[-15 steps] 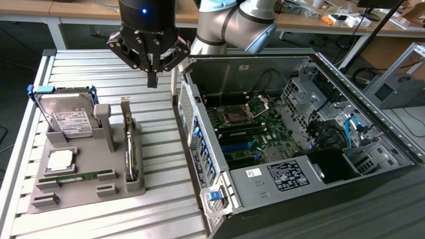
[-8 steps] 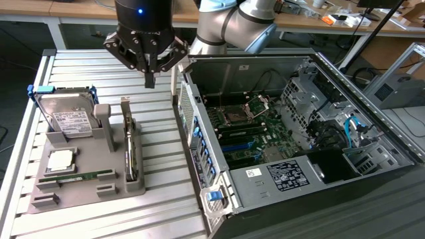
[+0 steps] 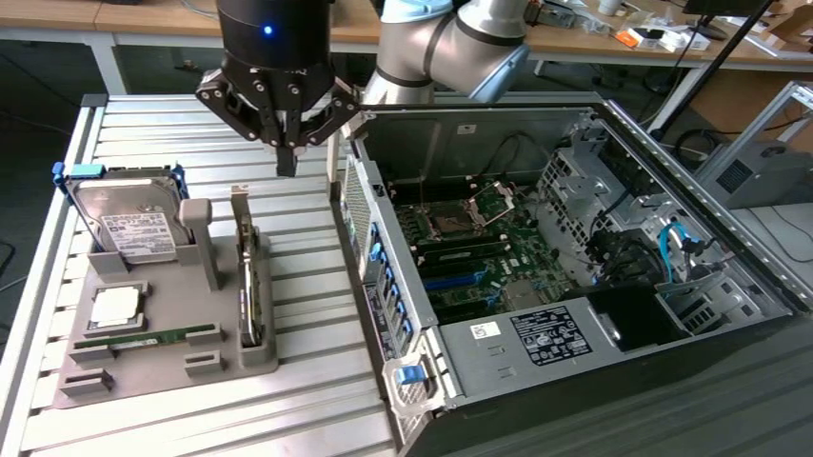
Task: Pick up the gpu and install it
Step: 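Reach for the gpu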
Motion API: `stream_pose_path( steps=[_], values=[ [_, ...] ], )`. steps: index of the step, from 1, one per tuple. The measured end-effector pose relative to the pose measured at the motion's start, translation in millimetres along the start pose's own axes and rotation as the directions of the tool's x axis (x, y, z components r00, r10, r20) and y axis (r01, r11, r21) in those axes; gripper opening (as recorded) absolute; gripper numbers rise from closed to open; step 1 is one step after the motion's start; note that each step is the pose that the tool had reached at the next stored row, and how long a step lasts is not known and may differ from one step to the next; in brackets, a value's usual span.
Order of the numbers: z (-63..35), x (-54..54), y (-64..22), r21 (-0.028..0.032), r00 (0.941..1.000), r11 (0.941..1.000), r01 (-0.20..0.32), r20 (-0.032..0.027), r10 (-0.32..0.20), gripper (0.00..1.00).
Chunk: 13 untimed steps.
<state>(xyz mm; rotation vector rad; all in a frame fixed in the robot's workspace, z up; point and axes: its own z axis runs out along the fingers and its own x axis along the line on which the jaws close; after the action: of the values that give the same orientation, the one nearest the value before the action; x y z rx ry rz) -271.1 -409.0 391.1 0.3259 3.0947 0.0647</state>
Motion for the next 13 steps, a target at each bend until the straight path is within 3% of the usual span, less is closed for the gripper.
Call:
stream_pose_path(
  steps=[9, 13],
  values=[
    [1.2, -2.6, -12.6, 0.0005, 1.0000, 1.0000, 0.000, 0.0001, 0.000, 0.11],
    [1.9, -2.9, -14.0, 0.0008, 0.9999, 0.9999, 0.015, -0.0003, -0.015, 0.11]
  ],
)
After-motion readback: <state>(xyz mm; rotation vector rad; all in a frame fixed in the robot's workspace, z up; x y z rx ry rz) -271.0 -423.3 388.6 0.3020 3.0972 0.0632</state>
